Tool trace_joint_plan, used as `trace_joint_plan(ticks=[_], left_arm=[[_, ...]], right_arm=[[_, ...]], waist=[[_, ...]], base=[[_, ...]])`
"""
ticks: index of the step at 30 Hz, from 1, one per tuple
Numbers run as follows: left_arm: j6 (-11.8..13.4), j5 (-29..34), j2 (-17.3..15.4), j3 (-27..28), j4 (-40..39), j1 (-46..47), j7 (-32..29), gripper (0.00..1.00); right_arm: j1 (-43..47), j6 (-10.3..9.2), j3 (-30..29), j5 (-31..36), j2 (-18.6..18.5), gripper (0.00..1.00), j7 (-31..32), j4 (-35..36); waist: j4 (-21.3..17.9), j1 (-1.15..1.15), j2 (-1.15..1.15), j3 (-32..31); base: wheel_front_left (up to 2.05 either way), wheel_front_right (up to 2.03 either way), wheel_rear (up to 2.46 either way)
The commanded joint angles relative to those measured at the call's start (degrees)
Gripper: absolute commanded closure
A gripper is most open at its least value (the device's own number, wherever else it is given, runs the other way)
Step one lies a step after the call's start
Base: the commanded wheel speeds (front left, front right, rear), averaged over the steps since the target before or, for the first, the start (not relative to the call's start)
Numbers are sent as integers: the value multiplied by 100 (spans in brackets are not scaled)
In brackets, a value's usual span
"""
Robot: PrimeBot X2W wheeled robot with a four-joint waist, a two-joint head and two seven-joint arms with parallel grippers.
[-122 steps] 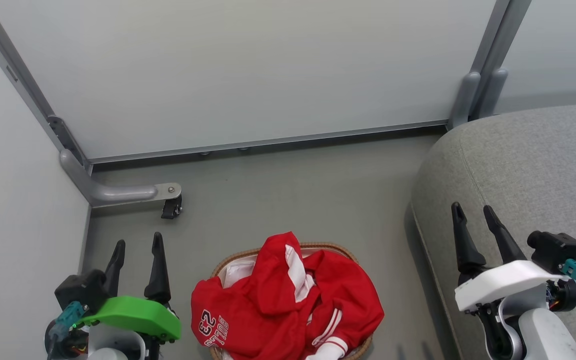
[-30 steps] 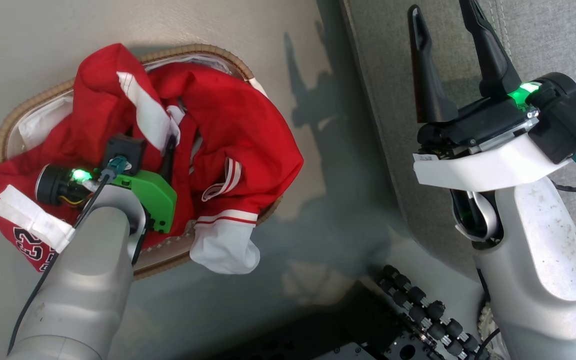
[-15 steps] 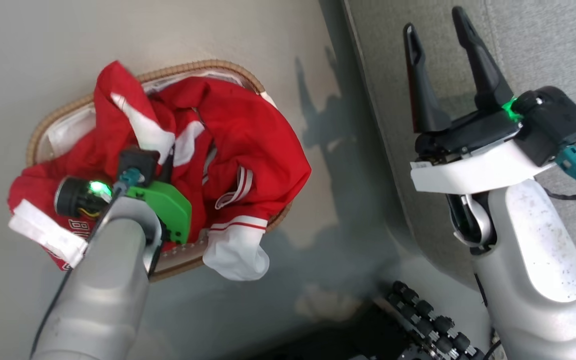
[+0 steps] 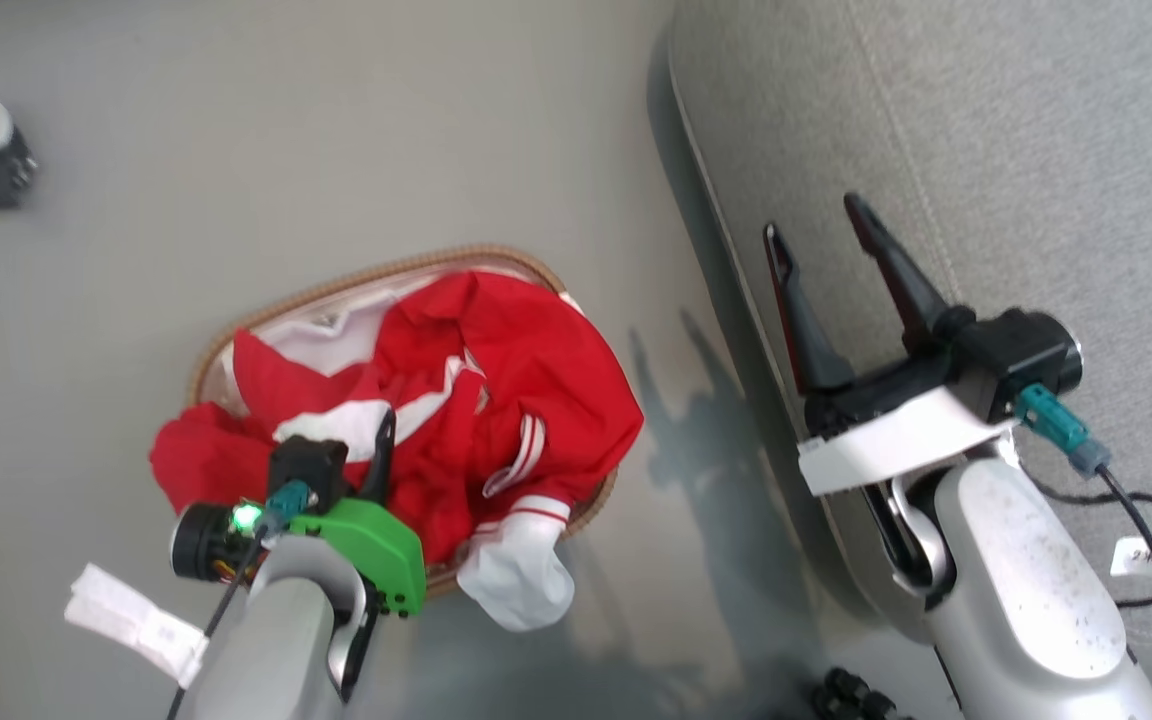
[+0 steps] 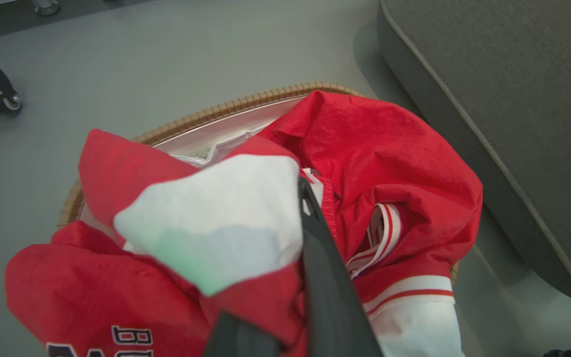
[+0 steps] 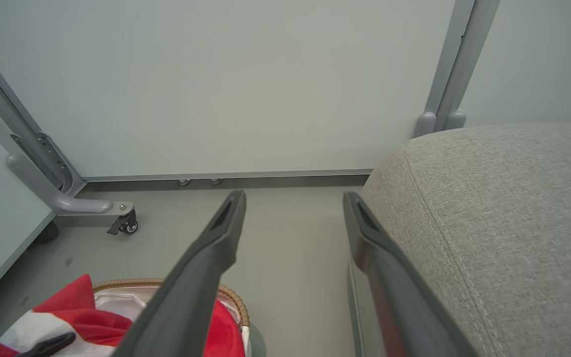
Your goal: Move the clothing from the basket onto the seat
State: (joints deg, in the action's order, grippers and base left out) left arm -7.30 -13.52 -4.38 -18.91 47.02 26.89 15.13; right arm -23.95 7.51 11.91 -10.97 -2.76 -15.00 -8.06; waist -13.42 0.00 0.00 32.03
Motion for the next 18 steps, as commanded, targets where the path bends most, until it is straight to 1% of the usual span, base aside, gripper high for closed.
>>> trace_joint_plan(ticks=[1, 8, 18], left_arm=[[-24, -34, 34, 59, -152, -245, 4, 100], [-28, -114, 114, 277, -900, -923, 4, 100], [-29, -313, 142, 299, -1981, -1478, 5, 100]], right_arm=[[196, -4, -33, 34, -28, 0, -28, -73], [745, -4, -103, 78, -28, 0, -28, -303], [1475, -4, -101, 85, -27, 0, -28, -523]], waist=[[346, 0, 0, -968], [588, 0, 0, -1794], [865, 0, 0, -2706]], base=[[0, 0, 0], [0, 0, 0], [0, 0, 0]])
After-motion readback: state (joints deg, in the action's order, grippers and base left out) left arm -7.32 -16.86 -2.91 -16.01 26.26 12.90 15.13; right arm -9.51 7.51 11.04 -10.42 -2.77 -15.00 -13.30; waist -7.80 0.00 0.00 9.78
